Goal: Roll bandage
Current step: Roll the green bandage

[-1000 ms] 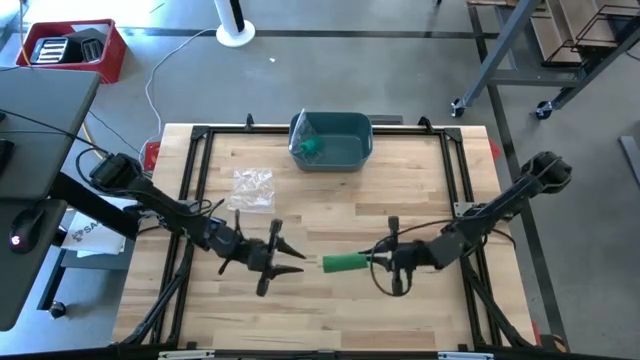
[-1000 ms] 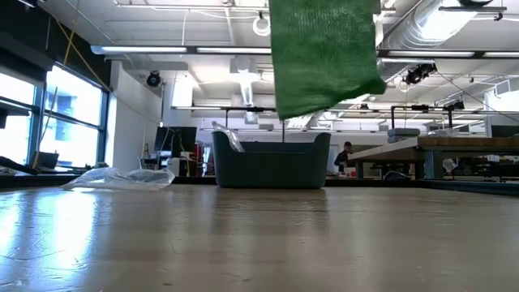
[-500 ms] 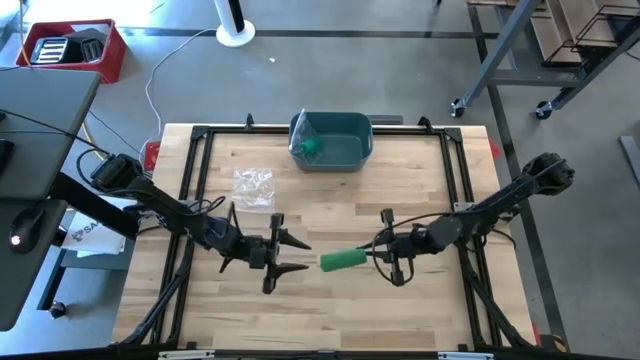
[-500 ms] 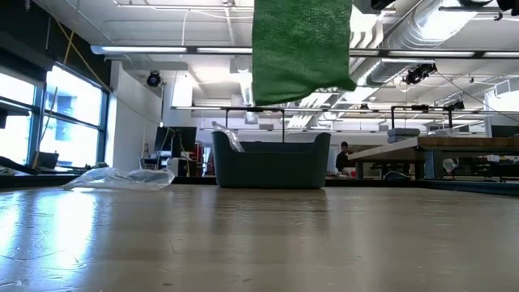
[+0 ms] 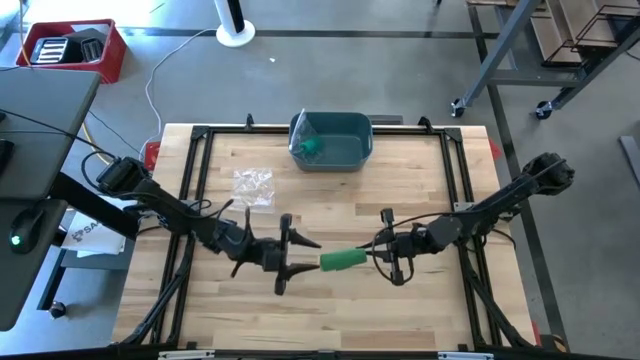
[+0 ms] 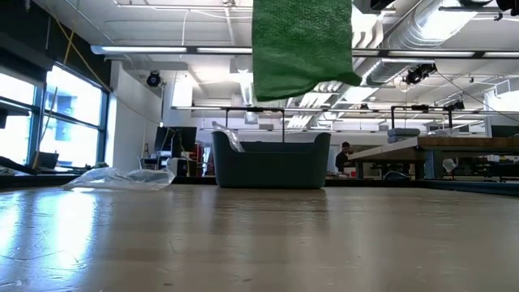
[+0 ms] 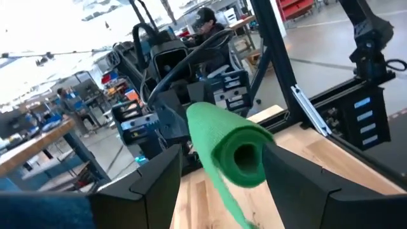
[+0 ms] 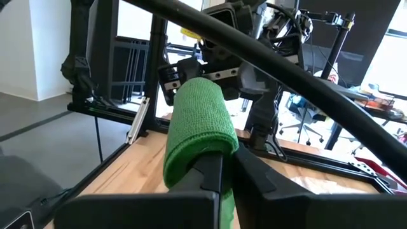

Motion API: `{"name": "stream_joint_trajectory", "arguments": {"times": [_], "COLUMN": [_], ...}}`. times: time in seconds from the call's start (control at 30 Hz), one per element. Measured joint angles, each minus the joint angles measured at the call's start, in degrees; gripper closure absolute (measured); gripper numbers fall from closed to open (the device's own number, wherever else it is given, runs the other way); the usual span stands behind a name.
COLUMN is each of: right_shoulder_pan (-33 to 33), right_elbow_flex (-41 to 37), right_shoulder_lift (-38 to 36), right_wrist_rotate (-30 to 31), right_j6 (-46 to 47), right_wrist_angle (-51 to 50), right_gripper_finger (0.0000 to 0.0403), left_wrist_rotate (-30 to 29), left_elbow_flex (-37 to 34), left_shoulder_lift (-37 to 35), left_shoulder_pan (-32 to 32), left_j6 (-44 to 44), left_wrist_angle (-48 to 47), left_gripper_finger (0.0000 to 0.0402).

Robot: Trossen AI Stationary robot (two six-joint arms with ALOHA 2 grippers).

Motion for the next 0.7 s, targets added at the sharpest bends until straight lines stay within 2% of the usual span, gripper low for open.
{"name": "stream_joint_trajectory", "arguments": {"times": [0.33,0.5,0.7], "right_shoulder_pan": [-0.02,-0.02,0.63], "right_elbow_flex": [0.02,0.02,0.02], "right_shoulder_lift": [0.0,0.0,0.0], "right_wrist_rotate": [0.09,0.18,3.69], "right_j6": [0.15,0.59,-1.88], "right_wrist_angle": [-0.11,-0.08,0.06], "right_gripper_finger": [0.0395,0.0395,0.0395], "left_wrist_rotate": [0.6,0.54,-0.74], "left_elbow_flex": [0.02,0.02,0.02], "left_shoulder_lift": [2.57,3.37,3.39], "left_shoulder_pan": [1.83,1.83,1.84], "left_j6": [-3.35,-3.33,-3.91], "left_wrist_angle": [1.13,4.98,5.09], "left_gripper_finger": [0.0187,0.0187,0.0187]}}
